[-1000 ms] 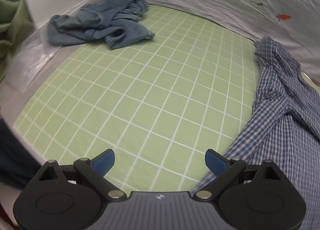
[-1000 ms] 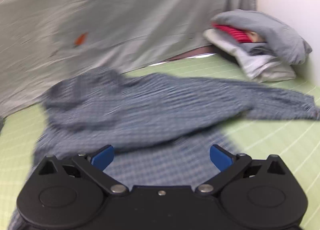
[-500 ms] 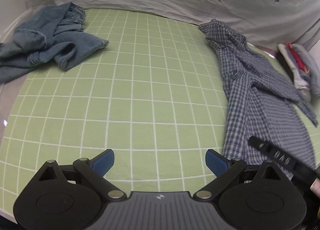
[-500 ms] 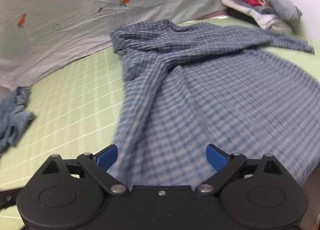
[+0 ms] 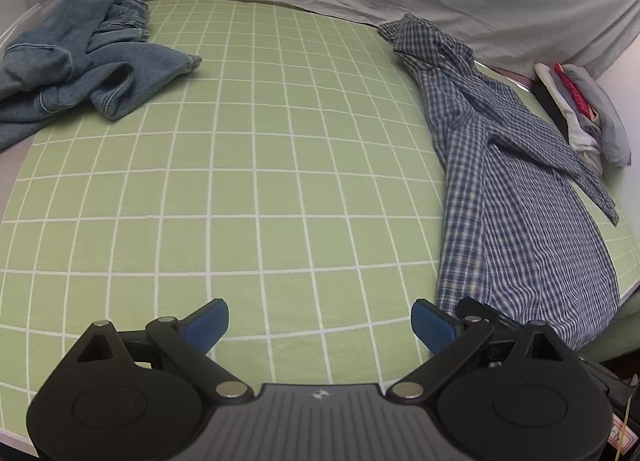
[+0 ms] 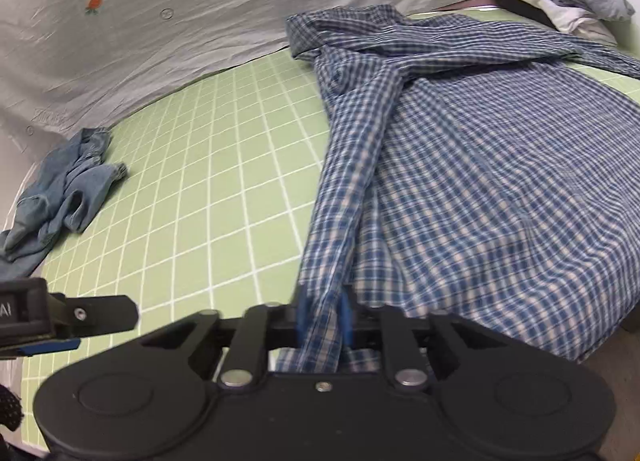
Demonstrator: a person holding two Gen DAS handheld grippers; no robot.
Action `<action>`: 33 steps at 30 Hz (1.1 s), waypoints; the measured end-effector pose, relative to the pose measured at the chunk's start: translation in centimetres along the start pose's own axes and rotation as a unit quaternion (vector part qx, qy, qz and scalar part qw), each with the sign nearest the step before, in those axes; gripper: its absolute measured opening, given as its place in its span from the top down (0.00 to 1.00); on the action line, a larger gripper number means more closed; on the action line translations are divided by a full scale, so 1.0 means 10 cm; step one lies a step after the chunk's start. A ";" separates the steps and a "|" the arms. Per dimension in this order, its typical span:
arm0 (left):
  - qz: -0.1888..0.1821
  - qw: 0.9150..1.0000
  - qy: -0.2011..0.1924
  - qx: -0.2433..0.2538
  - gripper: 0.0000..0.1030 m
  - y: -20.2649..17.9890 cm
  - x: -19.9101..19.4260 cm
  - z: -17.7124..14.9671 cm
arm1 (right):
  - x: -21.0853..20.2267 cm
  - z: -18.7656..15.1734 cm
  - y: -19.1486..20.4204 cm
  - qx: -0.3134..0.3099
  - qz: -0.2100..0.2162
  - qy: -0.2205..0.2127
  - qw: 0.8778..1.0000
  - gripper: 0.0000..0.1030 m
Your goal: Fold clothes
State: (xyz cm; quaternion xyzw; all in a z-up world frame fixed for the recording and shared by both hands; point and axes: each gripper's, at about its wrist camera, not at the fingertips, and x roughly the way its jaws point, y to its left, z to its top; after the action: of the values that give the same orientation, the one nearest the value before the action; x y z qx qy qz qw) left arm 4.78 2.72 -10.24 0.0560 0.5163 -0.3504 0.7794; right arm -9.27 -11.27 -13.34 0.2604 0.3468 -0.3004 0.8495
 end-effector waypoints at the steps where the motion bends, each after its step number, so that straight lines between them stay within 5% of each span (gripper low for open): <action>1: -0.002 1.000 0.001 0.001 0.06 -0.02 0.00 -0.01 | -0.01 0.01 0.00 -0.001 0.005 -0.002 1.000 0.97; 11: -0.019 1.000 -0.003 0.005 0.06 -0.35 0.05 0.02 | -0.49 0.34 -0.37 0.005 0.047 -0.053 0.997 0.98; 16: -0.015 1.000 -0.003 0.003 0.05 -0.67 0.12 0.00 | -0.66 0.57 -0.93 -0.022 0.011 -0.065 0.998 0.98; 22: 0.006 1.000 0.010 -0.008 0.05 -1.03 0.26 -0.06 | -0.32 0.57 -1.55 -0.066 -0.051 -0.008 0.997 0.96; 28: 0.049 0.998 0.012 -0.027 0.05 -1.39 0.43 0.03 | -0.01 0.61 -1.74 -0.097 -0.035 0.051 0.993 0.71; 33: 0.083 0.995 -0.006 -0.054 0.05 -1.65 0.62 0.29 | -0.09 1.04 -2.00 -0.084 0.024 0.040 0.995 0.47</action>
State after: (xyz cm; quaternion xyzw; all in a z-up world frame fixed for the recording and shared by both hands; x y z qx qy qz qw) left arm -1.59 -13.98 -9.61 0.0539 0.5233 -0.2563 0.8109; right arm -19.08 -31.41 -10.88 0.2086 0.3977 -0.2391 0.8609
